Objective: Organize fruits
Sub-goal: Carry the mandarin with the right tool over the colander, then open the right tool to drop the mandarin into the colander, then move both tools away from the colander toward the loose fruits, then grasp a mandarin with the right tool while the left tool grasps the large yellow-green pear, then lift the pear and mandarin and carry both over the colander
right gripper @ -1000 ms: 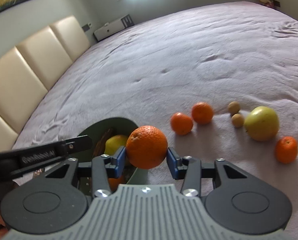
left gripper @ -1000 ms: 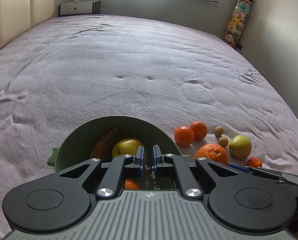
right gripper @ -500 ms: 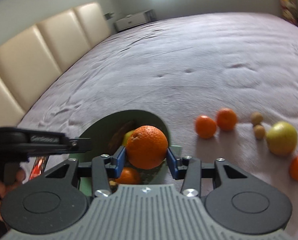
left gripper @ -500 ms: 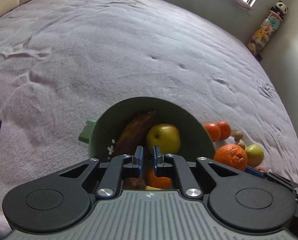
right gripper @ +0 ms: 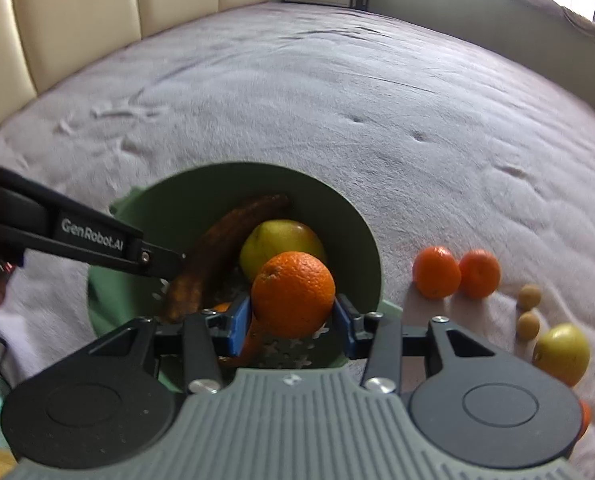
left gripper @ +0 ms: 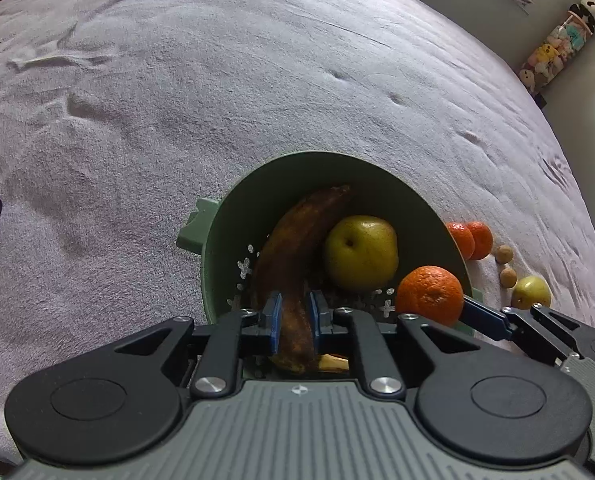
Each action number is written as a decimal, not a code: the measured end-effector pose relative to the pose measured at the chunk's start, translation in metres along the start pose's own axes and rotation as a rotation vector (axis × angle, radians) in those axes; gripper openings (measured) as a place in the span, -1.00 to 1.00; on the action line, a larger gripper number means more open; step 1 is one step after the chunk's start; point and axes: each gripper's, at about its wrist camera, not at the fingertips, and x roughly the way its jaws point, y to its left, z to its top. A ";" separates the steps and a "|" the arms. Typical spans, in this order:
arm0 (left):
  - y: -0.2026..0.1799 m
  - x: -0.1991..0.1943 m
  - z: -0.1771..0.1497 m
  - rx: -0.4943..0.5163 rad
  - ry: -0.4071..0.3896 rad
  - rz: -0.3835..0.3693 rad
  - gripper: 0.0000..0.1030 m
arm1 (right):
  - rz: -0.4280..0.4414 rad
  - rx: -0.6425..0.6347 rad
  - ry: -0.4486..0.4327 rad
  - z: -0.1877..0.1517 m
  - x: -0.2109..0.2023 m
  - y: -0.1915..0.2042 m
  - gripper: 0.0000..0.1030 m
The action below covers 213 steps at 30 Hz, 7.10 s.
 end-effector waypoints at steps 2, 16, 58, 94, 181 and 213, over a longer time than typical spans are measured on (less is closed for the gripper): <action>0.001 0.003 0.000 -0.005 0.007 -0.001 -0.69 | -0.012 -0.021 0.020 0.002 0.007 0.002 -0.19; -0.006 0.013 0.004 0.019 0.022 -0.003 -0.61 | -0.056 -0.122 0.093 -0.002 0.031 0.011 -0.18; -0.099 -0.036 -0.010 0.256 -0.172 -0.079 -0.35 | -0.203 0.166 -0.138 -0.022 -0.070 -0.044 0.32; -0.205 0.010 -0.085 0.640 -0.258 -0.115 0.03 | -0.288 0.662 -0.092 -0.133 -0.085 -0.178 0.31; -0.295 0.078 -0.083 0.939 -0.216 -0.021 0.45 | -0.224 1.093 -0.249 -0.153 -0.075 -0.244 -0.19; -0.096 -0.063 -0.003 0.290 -0.219 -0.013 0.45 | 0.122 0.670 -0.272 -0.038 -0.080 -0.096 -0.18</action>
